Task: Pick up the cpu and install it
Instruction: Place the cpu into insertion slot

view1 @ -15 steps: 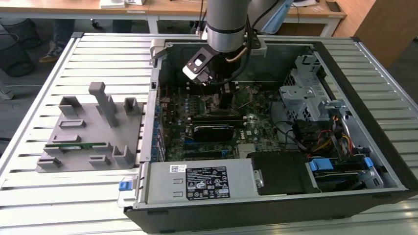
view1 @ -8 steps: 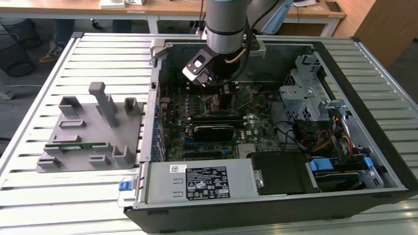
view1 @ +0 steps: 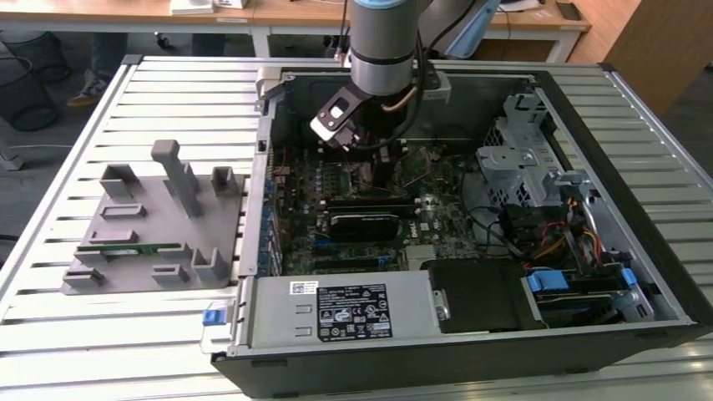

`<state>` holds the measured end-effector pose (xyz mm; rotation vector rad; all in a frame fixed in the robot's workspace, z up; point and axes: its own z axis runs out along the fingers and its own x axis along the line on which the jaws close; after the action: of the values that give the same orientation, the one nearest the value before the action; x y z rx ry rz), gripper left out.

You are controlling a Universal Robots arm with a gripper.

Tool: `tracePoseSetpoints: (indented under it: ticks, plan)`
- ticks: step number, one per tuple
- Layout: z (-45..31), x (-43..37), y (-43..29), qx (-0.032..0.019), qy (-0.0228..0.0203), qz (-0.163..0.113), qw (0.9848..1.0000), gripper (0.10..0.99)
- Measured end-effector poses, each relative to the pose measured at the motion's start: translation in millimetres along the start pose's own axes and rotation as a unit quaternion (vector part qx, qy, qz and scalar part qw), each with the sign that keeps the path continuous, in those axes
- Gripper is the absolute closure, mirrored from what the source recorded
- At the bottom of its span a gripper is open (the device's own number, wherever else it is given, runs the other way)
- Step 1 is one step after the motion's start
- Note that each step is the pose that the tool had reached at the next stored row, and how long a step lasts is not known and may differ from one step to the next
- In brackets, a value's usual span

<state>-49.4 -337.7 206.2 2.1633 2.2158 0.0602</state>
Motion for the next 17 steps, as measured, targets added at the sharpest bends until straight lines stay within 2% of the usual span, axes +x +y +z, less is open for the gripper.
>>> tracePoseSetpoints:
  ticks: [6,17]
  plan:
    - [6.3,1.1,-1.4,0.0,0.0,0.0,1.0,0.541]
    - [13.1,1.3,-1.9,0.0003,-0.0003,0.005,1.0,0.541]
